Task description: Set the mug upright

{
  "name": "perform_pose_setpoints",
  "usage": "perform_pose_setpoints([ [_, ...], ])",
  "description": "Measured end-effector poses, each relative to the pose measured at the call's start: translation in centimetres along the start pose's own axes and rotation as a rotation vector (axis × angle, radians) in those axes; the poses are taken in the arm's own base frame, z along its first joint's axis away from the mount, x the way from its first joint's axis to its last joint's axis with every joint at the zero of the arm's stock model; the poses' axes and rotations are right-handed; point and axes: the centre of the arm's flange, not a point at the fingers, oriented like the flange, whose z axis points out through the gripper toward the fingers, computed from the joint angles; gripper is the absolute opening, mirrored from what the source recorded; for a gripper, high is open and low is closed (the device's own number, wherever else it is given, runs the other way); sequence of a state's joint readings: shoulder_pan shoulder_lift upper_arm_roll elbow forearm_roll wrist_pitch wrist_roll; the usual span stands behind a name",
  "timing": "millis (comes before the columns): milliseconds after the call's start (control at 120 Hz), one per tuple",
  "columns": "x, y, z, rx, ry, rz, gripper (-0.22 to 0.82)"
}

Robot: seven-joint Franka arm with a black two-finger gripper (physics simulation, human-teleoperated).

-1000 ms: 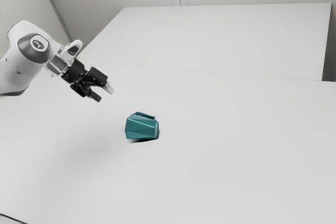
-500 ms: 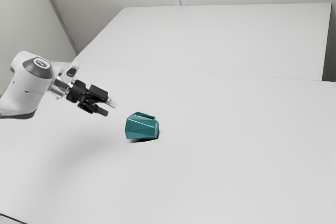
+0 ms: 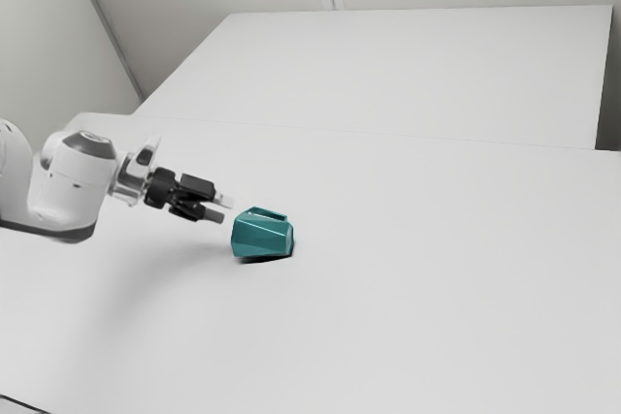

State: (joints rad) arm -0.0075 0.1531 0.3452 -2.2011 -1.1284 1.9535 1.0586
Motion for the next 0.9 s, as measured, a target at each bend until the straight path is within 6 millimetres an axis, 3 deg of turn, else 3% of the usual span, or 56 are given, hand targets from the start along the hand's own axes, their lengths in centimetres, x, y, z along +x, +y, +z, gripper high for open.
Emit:
perform_pose_setpoints([
  [708,-0.7,-1.2,3.9,-0.088,0.005,0.129,0.56],
  [900,-0.8,-1.2,4.5,-0.098,0.006,0.15,0.47],
])
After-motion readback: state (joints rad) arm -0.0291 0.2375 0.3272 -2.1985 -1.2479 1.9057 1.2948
